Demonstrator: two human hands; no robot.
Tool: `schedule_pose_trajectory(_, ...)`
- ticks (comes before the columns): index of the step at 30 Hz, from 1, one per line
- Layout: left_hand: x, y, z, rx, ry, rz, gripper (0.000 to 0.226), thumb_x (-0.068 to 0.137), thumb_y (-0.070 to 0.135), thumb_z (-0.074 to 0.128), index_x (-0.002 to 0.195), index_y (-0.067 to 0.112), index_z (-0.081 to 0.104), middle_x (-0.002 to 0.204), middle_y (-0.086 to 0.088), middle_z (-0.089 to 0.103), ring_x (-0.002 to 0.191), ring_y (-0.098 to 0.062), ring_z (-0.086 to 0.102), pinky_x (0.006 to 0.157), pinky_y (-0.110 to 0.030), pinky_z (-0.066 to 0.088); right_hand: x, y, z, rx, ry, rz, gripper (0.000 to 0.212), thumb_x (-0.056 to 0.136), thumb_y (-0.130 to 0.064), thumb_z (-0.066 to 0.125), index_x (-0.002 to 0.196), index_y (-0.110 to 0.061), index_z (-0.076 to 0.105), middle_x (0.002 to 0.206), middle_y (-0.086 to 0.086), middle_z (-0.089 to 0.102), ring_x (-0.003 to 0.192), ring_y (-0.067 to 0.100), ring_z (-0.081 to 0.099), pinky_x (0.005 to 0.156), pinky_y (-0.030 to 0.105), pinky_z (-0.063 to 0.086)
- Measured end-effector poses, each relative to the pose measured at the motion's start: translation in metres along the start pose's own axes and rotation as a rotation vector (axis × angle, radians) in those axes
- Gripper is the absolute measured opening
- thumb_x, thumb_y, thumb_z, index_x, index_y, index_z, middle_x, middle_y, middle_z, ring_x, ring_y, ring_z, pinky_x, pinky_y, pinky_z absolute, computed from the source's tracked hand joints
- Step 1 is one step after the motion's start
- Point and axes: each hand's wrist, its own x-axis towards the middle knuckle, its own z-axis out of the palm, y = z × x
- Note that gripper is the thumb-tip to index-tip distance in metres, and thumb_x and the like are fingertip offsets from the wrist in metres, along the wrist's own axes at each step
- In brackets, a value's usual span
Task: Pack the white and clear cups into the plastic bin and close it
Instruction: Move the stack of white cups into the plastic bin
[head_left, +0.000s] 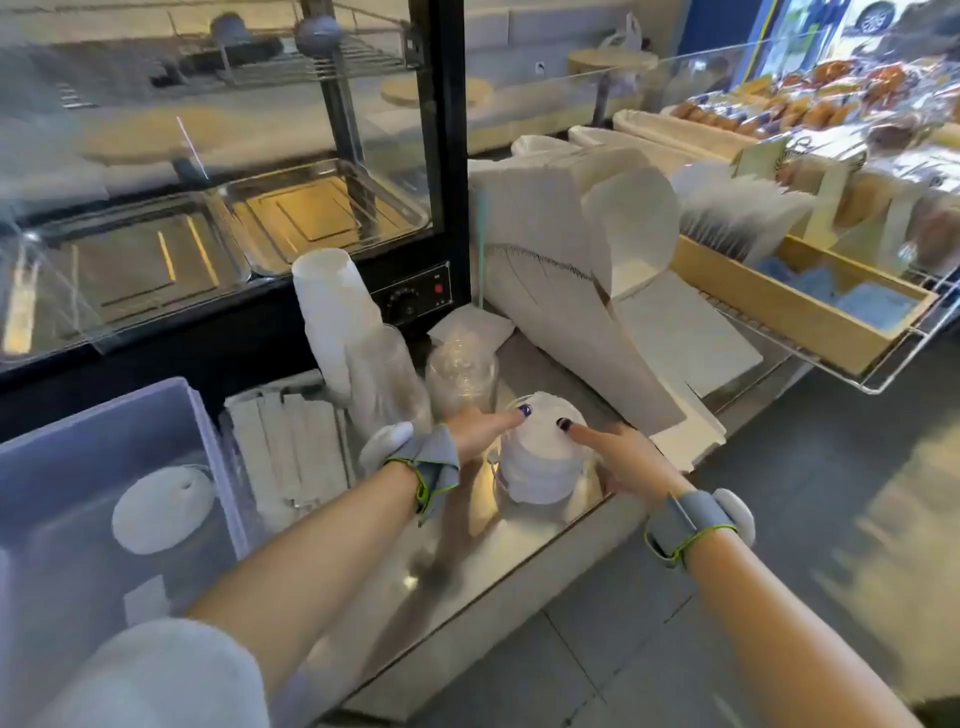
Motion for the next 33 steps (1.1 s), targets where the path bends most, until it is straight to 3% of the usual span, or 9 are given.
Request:
schedule_pose_trajectory(3, 0.01, 0.003, 0.001, -0.083, -0.021, -0.038, 0.065, 0.09, 0.041, 0.052, 0.133, -0.008, 0.047, 0.138, -0.024, 0.051, 0.123, -0.035, 0.052, 0.09, -0.034, 0.042, 0.003, 0.004, 0.002, 0.173, -0.125, 0.113, 0.041, 0.077, -0.052, 0.063, 0.067, -0.016, 0.045, 0.06, 0.0, 0.033, 0.05, 0.015, 0.032, 0.048, 0.023, 0.031)
schedule_pose_trajectory(9, 0.014, 0.008, 0.015, -0.352, -0.132, -0.15, 0.051, 0.091, 0.027, 0.055, 0.131, -0.005, 0.05, 0.126, -0.022, 0.06, 0.098, -0.024, 0.055, 0.079, -0.029, 0.046, 0.009, 0.008, 0.011, 0.472, -0.274, 0.232, 0.035, 0.079, -0.045, 0.065, 0.096, -0.015, 0.058, 0.082, 0.001, 0.048, 0.054, 0.014, 0.052, 0.058, 0.024, 0.041)
schedule_pose_trajectory(14, 0.014, 0.004, 0.018, -0.446, -0.133, -0.22, 0.058, 0.085, 0.036, 0.06, 0.133, 0.006, 0.05, 0.13, -0.016, 0.06, 0.098, -0.025, 0.057, 0.084, -0.035, 0.048, 0.016, 0.005, 0.014, 0.615, -0.261, 0.294, 0.031, 0.074, -0.036, 0.071, 0.093, -0.015, 0.057, 0.098, 0.009, 0.056, 0.086, 0.025, 0.058, 0.075, 0.031, 0.046)
schedule_pose_trajectory(16, 0.012, 0.003, 0.019, -0.473, -0.104, -0.224, 0.058, 0.083, 0.04, 0.061, 0.133, 0.011, 0.051, 0.117, -0.011, 0.066, 0.091, -0.023, 0.059, 0.076, -0.033, 0.05, 0.017, 0.002, 0.016, 0.625, -0.259, 0.286, 0.04, 0.071, -0.037, 0.073, 0.099, -0.014, 0.057, 0.097, 0.01, 0.06, 0.092, 0.025, 0.057, 0.079, 0.032, 0.043)
schedule_pose_trajectory(18, 0.011, 0.001, 0.018, -0.494, -0.077, -0.215, 0.058, 0.082, 0.04, 0.062, 0.133, 0.014, 0.05, 0.103, -0.007, 0.066, 0.085, -0.021, 0.06, 0.067, -0.03, 0.05, 0.018, -0.001, 0.017, 0.625, -0.262, 0.277, 0.049, 0.069, -0.037, 0.074, 0.107, -0.013, 0.056, 0.101, 0.01, 0.065, 0.092, 0.023, 0.06, 0.075, 0.026, 0.047)
schedule_pose_trajectory(22, 0.011, -0.001, 0.015, -0.515, -0.074, -0.225, 0.056, 0.079, 0.041, 0.064, 0.129, 0.018, 0.049, 0.125, -0.01, 0.059, 0.108, -0.026, 0.058, 0.079, -0.034, 0.049, 0.015, -0.004, 0.017, 0.618, -0.242, 0.282, 0.032, 0.07, -0.039, 0.073, 0.081, -0.019, 0.051, 0.071, -0.003, 0.056, 0.052, 0.01, 0.056, 0.039, 0.019, 0.041)
schedule_pose_trajectory(25, 0.007, -0.001, 0.013, -0.524, -0.066, -0.214, 0.055, 0.078, 0.042, 0.064, 0.127, 0.021, 0.049, 0.121, -0.008, 0.059, 0.101, -0.023, 0.057, 0.076, -0.034, 0.052, 0.013, -0.008, 0.017, 0.619, -0.276, 0.304, 0.035, 0.072, -0.041, 0.071, 0.088, -0.015, 0.054, 0.067, -0.002, 0.06, 0.058, 0.01, 0.056, 0.058, 0.021, 0.043)
schedule_pose_trajectory(27, 0.009, -0.004, 0.011, -0.529, -0.065, -0.193, 0.062, 0.078, 0.041, 0.065, 0.133, 0.022, 0.043, 0.129, -0.01, 0.059, 0.111, -0.027, 0.058, 0.088, -0.041, 0.052, 0.012, -0.01, 0.018, 0.703, -0.315, 0.307, 0.044, 0.074, -0.036, 0.071, 0.107, -0.011, 0.052, 0.085, 0.003, 0.062, 0.076, 0.015, 0.061, 0.073, 0.027, 0.049)
schedule_pose_trajectory(33, 0.006, -0.007, 0.005, -0.552, -0.064, -0.15, 0.06, 0.08, 0.039, 0.064, 0.132, 0.022, 0.04, 0.095, -0.003, 0.057, 0.091, -0.022, 0.056, 0.078, -0.032, 0.049, 0.005, -0.018, 0.021, 0.743, -0.377, 0.294, 0.047, 0.077, -0.032, 0.067, 0.115, -0.011, 0.05, 0.114, 0.009, 0.061, 0.089, 0.02, 0.063, 0.067, 0.029, 0.05)
